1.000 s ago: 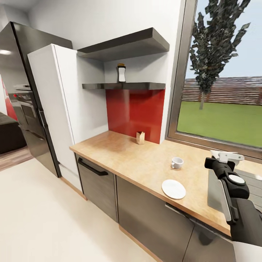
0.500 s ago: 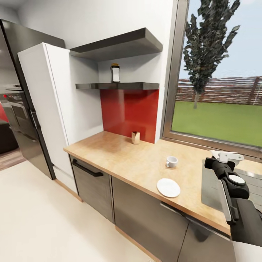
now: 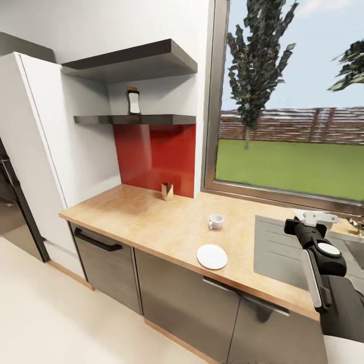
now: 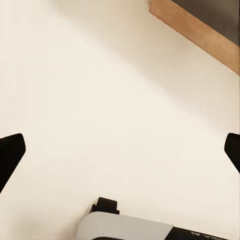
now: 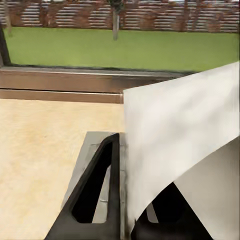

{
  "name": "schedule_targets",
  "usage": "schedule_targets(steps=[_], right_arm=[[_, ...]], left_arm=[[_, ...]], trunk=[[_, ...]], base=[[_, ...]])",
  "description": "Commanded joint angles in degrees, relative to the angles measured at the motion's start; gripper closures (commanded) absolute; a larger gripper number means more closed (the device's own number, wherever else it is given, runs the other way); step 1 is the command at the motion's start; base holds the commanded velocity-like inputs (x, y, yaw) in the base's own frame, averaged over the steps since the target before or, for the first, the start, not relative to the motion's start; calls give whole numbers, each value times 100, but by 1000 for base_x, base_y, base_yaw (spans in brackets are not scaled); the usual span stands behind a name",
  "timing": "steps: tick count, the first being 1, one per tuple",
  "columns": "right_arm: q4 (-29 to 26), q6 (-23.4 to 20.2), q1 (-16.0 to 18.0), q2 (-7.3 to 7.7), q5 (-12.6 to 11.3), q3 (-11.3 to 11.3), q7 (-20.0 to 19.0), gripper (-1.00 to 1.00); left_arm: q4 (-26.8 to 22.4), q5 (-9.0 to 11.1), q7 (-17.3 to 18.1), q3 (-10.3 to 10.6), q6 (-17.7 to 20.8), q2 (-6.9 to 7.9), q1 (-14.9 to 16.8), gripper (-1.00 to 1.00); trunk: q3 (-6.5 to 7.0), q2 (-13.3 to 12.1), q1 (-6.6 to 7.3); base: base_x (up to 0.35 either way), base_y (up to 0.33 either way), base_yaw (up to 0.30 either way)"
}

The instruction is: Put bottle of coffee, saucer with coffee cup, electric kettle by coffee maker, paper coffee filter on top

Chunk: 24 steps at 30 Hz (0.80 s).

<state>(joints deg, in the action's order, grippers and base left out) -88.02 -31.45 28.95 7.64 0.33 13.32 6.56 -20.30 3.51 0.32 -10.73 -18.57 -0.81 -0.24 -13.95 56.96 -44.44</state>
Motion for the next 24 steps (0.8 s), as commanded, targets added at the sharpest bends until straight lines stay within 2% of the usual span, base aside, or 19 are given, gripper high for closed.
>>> schedule_targets(steps=[1,16,24], right_arm=[[-5,-28,5,1,-24,-4,3,100],[-5,-28,5,1,-24,-4,8,100],[-5,-20,5,1,-24,-13,9,100]], left_arm=[[-9,36,3,0,-6,-4,-3,-100],[-4,36,3,1,-6,-7,-3,-100],[-1,33,3,10,-6,-7,-3,-100]], trunk=[[-7,5,-1],[-7,5,-1],[-7,5,-1]], base=[[0,0,-283],[-7,0,-282],[-182,-12,-113]])
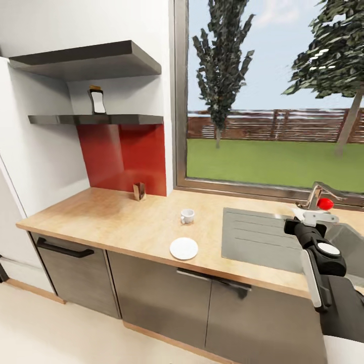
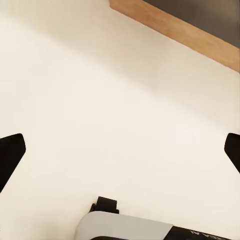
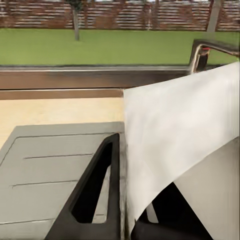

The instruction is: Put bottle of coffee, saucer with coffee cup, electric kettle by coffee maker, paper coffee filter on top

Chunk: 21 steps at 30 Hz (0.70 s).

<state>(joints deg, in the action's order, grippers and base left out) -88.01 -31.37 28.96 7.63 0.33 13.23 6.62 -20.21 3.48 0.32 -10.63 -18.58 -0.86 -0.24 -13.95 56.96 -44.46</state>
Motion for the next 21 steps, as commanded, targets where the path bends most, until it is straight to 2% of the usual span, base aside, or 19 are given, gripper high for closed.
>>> schedule_targets(steps=[1,21], right_arm=[[-5,-28,4,2,-24,-4,4,100],[-5,-28,4,2,-24,-5,6,100]], left_arm=[[-10,35,3,0,-5,-2,-3,-100],[-10,34,3,0,-5,-2,-3,-100]], trunk=[[-7,5,0],[-7,5,0]], base=[[-64,-5,-205],[-7,-1,-274]])
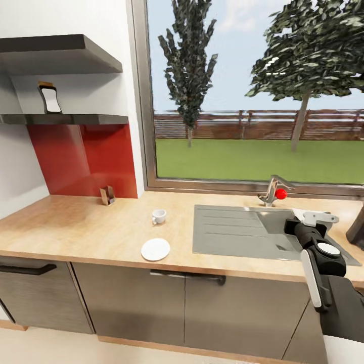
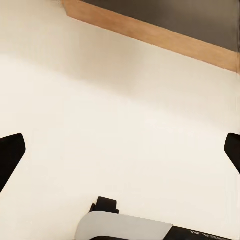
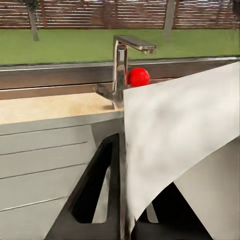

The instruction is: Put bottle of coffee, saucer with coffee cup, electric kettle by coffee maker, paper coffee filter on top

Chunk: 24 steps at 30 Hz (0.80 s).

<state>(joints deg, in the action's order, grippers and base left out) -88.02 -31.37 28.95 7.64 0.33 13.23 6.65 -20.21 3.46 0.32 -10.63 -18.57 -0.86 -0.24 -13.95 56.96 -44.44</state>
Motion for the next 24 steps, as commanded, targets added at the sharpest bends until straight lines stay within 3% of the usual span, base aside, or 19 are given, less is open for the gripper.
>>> schedule_targets(steps=[1,24], right_arm=[[-5,-28,5,1,-24,-4,3,100],[2,-35,5,1,-24,-13,3,100]], left_arm=[[-9,37,3,0,-6,-2,-3,-100],[-9,35,3,2,-6,-5,-3,-100]], trunk=[[-7,5,-1],[-7,5,-1]], base=[[0,0,-283],[0,0,-283]])
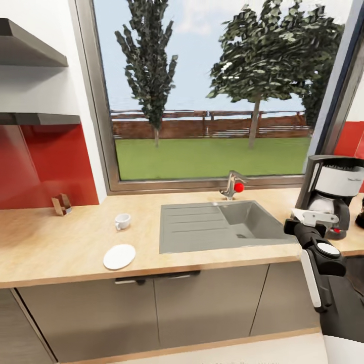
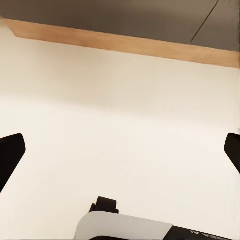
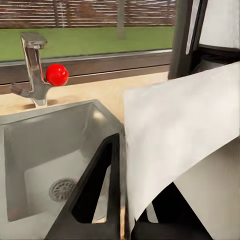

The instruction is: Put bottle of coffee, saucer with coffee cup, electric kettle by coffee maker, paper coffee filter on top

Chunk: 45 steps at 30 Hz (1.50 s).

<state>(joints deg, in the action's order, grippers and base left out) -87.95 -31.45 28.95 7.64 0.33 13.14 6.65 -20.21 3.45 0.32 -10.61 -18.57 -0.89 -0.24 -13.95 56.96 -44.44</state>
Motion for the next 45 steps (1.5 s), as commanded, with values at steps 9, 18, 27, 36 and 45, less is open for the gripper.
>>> schedule_targets(steps=[9,18,27,36,45], right_arm=[[-3,-28,5,1,-24,-5,3,100],[-3,-28,5,1,-24,-5,-1,100],[-9,-40,5,14,-15,-4,3,100],[-37,-1325,217,989,74,39,18,100],[-38,-2289,756,2239,74,46,5,100]], left_arm=[[-9,34,3,5,-6,-5,-3,-100],[-9,33,2,7,-6,-7,-3,-100],[-4,40,-13,0,2,-13,-3,-100],[15,50,-8,-36,24,-8,-3,-100],[21,57,-6,-43,37,-9,-3,-100]], trunk=[[-7,5,-1],[-7,5,-1],[-7,5,-1],[-7,5,-1],[-7,5,-1]], base=[[-17,0,-200],[-38,0,-17],[-1,0,0],[0,0,0],[0,0,0]])
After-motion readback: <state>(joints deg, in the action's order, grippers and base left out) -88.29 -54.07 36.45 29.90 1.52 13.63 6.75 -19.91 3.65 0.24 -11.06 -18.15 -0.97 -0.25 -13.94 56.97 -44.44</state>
